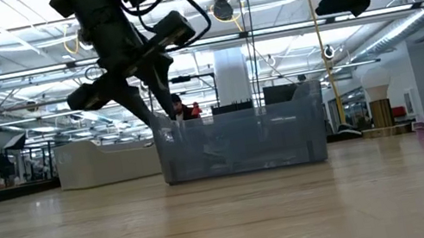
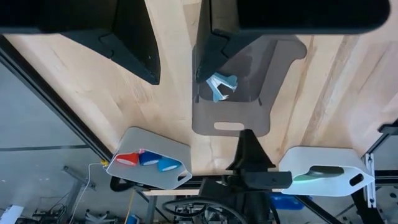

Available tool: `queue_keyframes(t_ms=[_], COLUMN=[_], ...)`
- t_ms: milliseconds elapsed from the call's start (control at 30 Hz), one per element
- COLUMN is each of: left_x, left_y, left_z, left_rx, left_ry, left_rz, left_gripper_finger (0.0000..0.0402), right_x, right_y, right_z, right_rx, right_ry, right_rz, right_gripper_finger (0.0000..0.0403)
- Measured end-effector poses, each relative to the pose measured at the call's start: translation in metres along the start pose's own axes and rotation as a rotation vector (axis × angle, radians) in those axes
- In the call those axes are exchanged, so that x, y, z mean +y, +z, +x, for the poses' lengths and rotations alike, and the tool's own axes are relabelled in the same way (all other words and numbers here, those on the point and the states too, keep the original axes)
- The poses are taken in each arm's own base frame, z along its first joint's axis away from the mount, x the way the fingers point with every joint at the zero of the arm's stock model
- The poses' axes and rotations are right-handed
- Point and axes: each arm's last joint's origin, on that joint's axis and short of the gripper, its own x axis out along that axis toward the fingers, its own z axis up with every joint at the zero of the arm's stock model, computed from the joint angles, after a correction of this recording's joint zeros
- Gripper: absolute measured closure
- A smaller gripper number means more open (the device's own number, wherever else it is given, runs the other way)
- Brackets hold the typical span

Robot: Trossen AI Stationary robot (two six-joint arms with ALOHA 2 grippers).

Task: Pick and place Stapler, Stapler remover, tape
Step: Adjust the black bin on the table, then put the purple staple remover into the black bin

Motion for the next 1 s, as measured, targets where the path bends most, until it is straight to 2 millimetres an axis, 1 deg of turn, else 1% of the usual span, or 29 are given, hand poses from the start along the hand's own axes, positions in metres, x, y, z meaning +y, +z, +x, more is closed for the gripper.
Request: queue_keyframes(t_ms=[200,467,833,1000], left_x=[-0.004,-0.013,-0.013,-0.013], left_y=[-0.009,-0.015,-0.022,-0.024], left_z=[0.000,0.000,0.000,0.000], left_rx=[0.022,0.013,0.017,0.020], left_ry=[-0.026,-0.099,-0.083,-0.078], left_rz=[-0.052,-0.093,-0.114,-0.110], left_gripper_finger=[0.0284,0.0284,0.0284,0.0284], right_x=[0.000,0.000,0.000,0.000], right_y=[0.000,0.000,-0.001,-0.009], right_z=[0.000,0.000,0.000,-0.004], right_rx=[0.000,0.002,0.015,0.085], right_ry=[0.000,0.000,0.000,0.018], right_rz=[-0.006,-0.026,-0.027,-0.026], right_gripper_finger=[0.0310,0.0310,0.0310,0.0310])
